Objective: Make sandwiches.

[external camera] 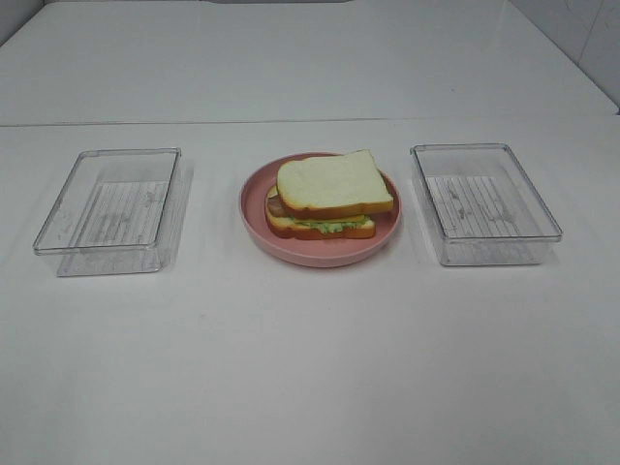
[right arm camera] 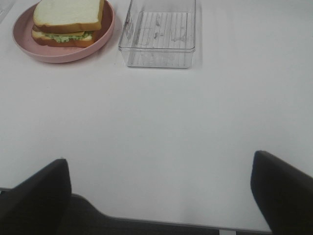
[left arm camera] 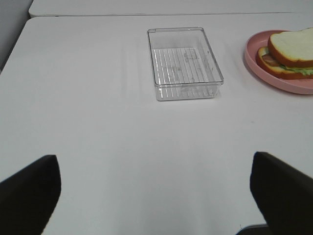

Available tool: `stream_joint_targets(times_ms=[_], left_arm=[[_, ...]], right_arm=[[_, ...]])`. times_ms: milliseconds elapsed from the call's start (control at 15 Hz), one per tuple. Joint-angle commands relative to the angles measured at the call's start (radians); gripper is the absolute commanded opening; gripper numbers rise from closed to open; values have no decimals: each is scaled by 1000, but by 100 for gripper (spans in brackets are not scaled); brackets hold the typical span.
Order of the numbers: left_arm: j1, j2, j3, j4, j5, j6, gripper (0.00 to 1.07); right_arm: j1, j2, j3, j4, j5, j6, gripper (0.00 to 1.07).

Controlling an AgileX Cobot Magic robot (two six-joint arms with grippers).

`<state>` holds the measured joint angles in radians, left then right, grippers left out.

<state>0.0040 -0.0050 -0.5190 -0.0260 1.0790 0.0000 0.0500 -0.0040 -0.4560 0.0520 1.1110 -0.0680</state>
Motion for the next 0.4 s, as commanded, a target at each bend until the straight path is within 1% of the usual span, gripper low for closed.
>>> stream_joint_targets(times_ms=[67,400], left_arm=[[-6,-23,2,-4,-9,0,100],[-6,-23,2,-4,-9,0,100]], right_arm=[[-2,-21,2,6,-7,-7,96],[-2,-21,2,6,-7,-7,96]])
